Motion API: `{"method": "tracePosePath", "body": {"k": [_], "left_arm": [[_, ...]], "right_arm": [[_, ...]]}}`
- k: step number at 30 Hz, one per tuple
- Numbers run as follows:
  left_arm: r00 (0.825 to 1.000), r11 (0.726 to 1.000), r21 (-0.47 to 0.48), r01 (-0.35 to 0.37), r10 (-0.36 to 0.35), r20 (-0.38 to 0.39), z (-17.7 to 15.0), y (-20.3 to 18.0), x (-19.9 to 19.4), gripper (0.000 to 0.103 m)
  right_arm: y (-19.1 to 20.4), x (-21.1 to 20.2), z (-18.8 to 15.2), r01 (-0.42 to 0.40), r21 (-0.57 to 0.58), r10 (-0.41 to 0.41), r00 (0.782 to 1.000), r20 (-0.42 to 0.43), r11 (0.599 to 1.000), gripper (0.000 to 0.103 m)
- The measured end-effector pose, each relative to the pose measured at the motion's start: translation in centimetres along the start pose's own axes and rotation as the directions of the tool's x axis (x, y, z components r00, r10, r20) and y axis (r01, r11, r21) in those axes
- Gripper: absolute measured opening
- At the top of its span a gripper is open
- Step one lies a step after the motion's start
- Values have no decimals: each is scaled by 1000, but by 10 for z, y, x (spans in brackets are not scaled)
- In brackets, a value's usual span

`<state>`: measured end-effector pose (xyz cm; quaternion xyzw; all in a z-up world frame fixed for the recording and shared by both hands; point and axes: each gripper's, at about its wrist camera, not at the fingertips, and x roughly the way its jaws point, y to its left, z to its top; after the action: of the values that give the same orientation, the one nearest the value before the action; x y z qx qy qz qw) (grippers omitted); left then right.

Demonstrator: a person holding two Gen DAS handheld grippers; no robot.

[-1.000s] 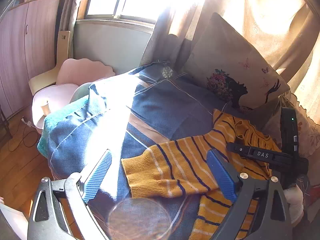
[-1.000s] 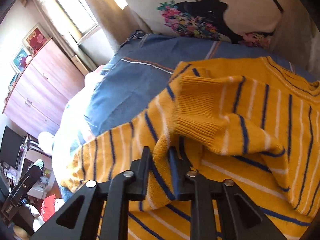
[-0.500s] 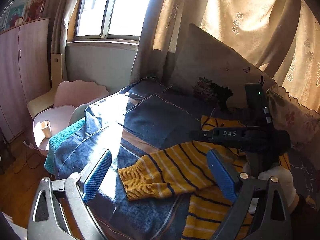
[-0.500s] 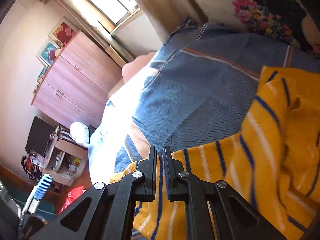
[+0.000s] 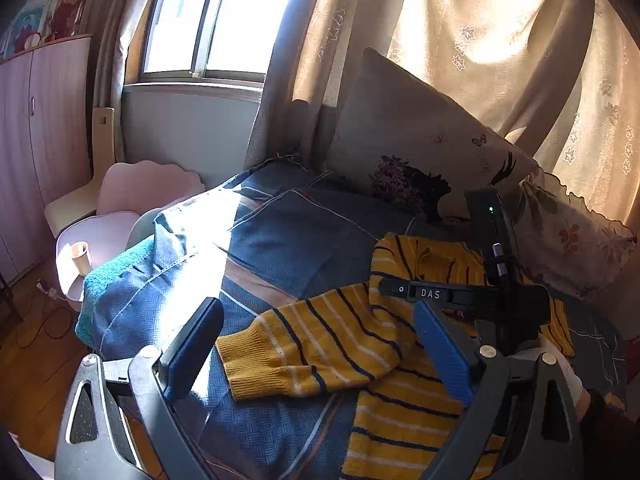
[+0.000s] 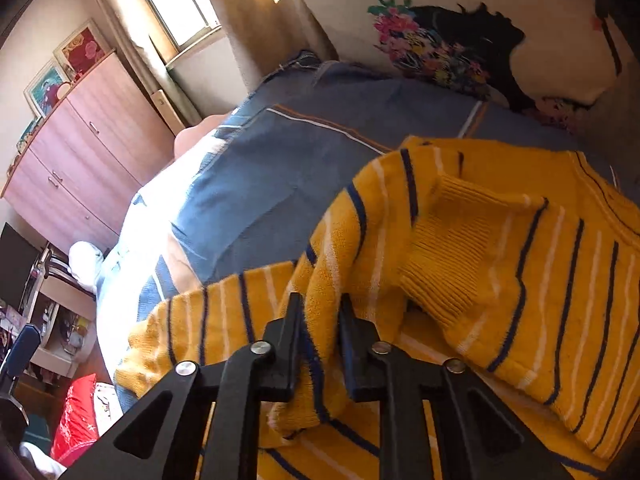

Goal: Fold small clothes

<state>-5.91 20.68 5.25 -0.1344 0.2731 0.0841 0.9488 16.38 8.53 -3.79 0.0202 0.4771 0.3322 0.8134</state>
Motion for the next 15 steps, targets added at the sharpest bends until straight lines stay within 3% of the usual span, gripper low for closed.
{"method": "tracePosePath", "body": {"k": [2, 8, 11, 15], "left_arm": [[1000, 1000, -3, -13, 13, 14, 2, 4, -4, 95], [1000, 1000, -15, 20, -20, -10, 0, -3, 0, 95], [999, 999, 0, 47, -47, -24, 1, -16, 6, 95], [995, 995, 38, 92, -90, -45, 3, -35, 13, 95]], "right_arm": [[17, 6, 10, -36, -19, 36, 999, 5, 999, 11], [49, 58, 17, 13, -87, -14, 1000, -18, 996, 15], [54, 62, 21, -74, -80, 71, 997, -39, 994, 44], [32, 18, 24, -188, -27, 188, 982, 21, 982, 44]]}}
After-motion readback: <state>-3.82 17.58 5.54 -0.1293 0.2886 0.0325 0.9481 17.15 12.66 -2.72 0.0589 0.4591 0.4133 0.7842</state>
